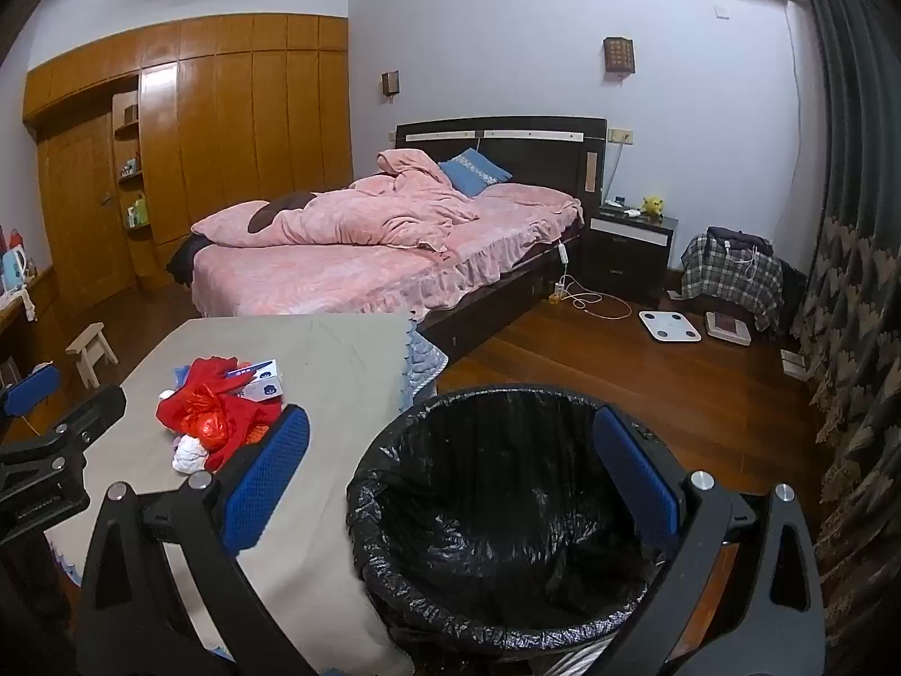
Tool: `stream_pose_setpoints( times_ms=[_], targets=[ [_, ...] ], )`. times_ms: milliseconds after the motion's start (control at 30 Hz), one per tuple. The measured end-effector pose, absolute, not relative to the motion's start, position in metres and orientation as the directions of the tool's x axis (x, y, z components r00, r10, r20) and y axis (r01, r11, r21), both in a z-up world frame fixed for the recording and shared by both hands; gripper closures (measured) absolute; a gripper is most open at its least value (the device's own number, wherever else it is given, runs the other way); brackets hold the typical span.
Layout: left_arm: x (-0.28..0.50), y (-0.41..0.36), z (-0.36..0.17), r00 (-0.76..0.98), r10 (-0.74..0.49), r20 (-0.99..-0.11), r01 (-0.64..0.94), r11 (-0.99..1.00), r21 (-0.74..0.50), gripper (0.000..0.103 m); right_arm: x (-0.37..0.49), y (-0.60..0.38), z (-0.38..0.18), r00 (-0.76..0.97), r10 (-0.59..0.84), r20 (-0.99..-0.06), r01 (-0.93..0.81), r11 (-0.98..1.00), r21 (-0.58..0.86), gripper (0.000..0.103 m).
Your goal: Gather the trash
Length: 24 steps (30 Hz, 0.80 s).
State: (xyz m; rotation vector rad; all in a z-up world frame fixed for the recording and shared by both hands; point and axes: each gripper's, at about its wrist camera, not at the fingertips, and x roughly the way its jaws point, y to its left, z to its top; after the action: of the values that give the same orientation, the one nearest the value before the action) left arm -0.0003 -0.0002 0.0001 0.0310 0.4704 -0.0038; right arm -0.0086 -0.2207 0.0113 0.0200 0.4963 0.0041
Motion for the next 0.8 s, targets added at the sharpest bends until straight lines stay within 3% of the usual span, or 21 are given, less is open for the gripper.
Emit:
stream_pose_setpoints(
  times_ms=[800],
  targets=[
    [-0.0017, -0.0004, 0.0018, 0.894, 0.004, -0.449, 0.010, 1.000, 0.028, 0.006, -0.0133, -0.2225, 0.0121, 0.884, 0.013, -0.466, -0.001, 1.000, 0.026, 0.005]
  ],
)
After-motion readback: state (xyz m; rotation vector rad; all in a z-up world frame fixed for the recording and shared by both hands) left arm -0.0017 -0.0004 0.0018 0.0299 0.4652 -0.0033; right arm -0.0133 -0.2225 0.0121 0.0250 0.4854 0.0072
